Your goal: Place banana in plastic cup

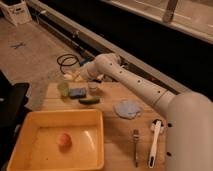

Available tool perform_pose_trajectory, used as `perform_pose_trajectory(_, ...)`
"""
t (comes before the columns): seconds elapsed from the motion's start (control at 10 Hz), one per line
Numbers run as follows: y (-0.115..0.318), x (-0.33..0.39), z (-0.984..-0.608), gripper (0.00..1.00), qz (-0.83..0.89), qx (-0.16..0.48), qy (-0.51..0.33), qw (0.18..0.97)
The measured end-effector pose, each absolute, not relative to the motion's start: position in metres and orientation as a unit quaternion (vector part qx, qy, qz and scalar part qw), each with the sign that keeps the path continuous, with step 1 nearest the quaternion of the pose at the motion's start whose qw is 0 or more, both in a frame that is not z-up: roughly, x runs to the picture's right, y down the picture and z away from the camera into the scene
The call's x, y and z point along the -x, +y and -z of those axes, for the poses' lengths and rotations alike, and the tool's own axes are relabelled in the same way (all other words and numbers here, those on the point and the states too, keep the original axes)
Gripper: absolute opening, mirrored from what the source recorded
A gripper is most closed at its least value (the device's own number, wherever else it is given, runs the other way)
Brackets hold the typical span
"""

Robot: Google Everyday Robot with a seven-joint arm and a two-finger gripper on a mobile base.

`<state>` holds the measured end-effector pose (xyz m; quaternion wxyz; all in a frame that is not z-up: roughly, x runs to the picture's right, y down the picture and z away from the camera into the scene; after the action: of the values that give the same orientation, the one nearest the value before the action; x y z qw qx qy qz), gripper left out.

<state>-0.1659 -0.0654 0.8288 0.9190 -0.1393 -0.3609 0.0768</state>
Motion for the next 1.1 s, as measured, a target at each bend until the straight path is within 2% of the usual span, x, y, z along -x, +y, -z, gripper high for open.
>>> perform_pose_trajectory(0.3,-0.068,0.205,-0.835,0.00,-0.034,0.141,-0.361,0.921)
perform_pose_trajectory(1.1,-0.069,0.198,-0.844,0.00,-0.042,0.144,-0.350,0.925)
